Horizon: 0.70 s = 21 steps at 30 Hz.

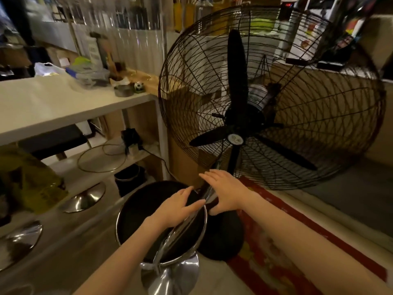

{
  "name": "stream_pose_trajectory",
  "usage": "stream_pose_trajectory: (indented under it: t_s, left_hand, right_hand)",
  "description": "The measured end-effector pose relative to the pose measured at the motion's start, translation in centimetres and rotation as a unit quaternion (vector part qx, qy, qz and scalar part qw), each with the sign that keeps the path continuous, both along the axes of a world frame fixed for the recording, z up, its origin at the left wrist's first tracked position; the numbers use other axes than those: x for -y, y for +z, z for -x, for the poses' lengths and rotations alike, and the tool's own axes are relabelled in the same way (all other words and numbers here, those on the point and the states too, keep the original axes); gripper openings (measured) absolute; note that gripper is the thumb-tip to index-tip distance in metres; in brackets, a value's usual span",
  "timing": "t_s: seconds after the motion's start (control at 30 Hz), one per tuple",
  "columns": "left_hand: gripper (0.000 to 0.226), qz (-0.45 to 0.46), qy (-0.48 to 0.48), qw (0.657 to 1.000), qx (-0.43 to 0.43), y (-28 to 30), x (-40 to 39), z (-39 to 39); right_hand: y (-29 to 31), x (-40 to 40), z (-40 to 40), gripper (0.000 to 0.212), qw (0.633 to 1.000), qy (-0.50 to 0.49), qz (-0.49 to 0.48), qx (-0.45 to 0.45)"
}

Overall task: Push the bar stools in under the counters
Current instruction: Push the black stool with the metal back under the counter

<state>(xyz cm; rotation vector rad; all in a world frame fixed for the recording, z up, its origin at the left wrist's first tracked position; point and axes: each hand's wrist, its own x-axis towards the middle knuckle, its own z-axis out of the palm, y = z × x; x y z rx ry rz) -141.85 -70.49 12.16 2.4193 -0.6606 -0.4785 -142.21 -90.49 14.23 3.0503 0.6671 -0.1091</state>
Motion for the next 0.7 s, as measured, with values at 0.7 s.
stream_pose_trajectory:
  t_s: [0.7]
  left_hand:
    - [0.062, -0.167, 0.174, 0.968, -0.075, -1.1, 5.5, 0.1]
  right_hand:
    - [-2.9, 2.3, -9.9, 0.044, 0.944, 0.318, 0.055, -0.063]
